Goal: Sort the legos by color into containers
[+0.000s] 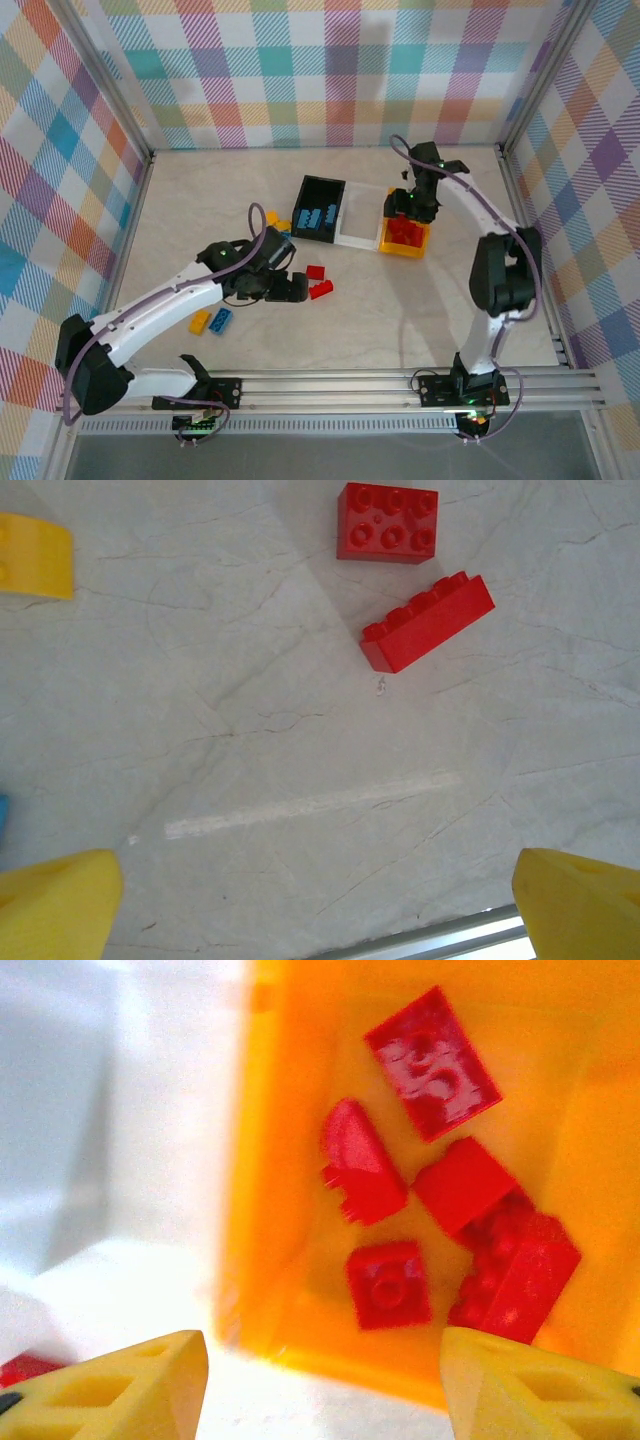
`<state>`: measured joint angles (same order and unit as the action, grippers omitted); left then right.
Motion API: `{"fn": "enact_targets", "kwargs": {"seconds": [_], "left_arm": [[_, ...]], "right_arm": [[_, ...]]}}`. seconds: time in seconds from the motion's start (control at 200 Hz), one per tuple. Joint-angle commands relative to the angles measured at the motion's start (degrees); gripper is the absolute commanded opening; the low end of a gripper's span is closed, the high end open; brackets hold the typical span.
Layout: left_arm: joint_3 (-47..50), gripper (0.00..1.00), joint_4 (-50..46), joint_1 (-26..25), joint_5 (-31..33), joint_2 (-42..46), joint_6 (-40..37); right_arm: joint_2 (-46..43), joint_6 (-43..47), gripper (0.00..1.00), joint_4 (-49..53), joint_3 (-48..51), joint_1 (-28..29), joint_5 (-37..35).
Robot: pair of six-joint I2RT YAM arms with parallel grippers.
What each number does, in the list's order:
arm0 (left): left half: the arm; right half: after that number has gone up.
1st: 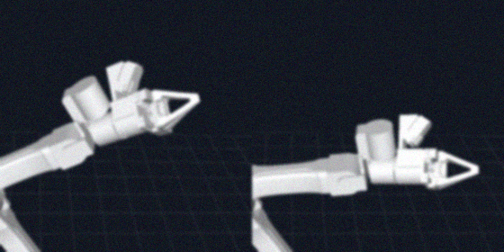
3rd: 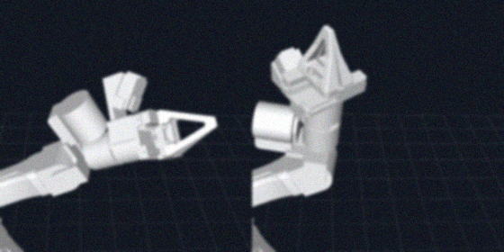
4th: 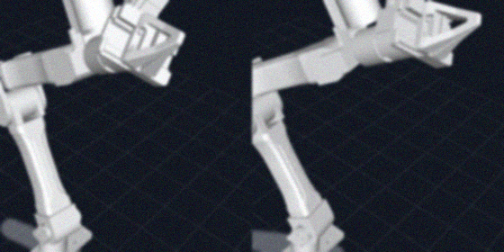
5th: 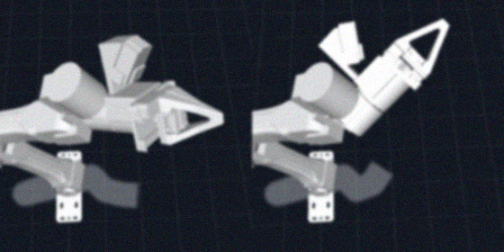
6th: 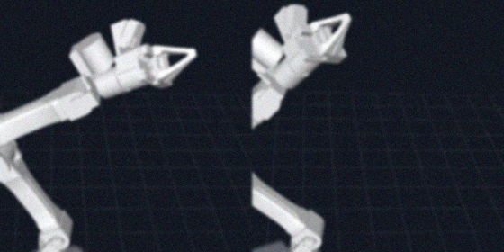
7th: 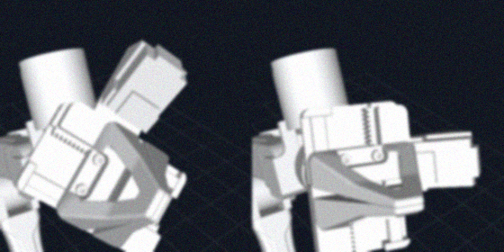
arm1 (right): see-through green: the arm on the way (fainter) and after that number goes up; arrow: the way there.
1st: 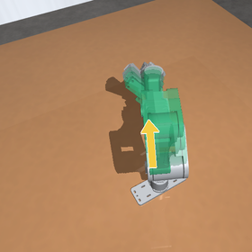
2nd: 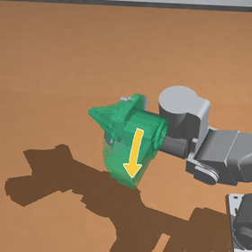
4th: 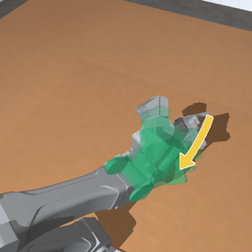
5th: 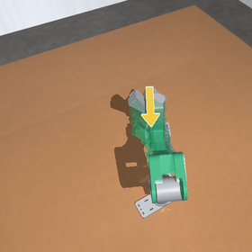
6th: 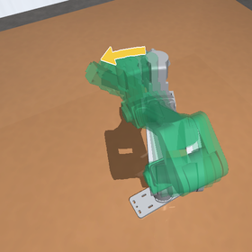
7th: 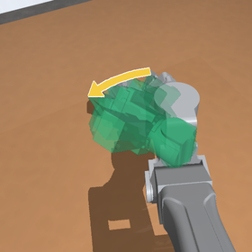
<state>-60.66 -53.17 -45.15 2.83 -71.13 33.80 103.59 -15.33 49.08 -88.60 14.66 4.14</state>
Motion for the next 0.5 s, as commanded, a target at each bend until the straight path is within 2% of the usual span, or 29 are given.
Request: {"fn": "enact_targets", "kwargs": {"seconds": [0.0, 0.09, 0.19, 0.355, 0.495], "left_arm": [[3.1, 1.00, 1.5, 2.1, 2.0, 3.5, 4.0], [6.2, 1.00, 3.1, 5.1, 1.7, 6.8, 6.6], [9.3, 1.00, 4.5, 8.0, 0.2, 10.4, 8.4], [11.3, 1.00, 2.5, 10.2, 0.1, 14.5, 8.8], [12.5, 1.00, 0.8, 10.5, 1.0, 18.1, 9.5]], "right_arm": [[-9.0, 0.7, 0.66, 0.8, 6.3, 6.5, 8.6], [-12.0, -1.5, 0.69, -1.3, 12.1, 12.3, 12.4], [-11.6, -3.9, 0.75, -3.5, 15.2, 18.2, 13.5], [-5.5, -4.1, 0.82, -2.5, 12.6, 25.5, 10.2], [0.9, -1.1, 0.87, -1.3, 8.6, 29.5, 5.8]]}}
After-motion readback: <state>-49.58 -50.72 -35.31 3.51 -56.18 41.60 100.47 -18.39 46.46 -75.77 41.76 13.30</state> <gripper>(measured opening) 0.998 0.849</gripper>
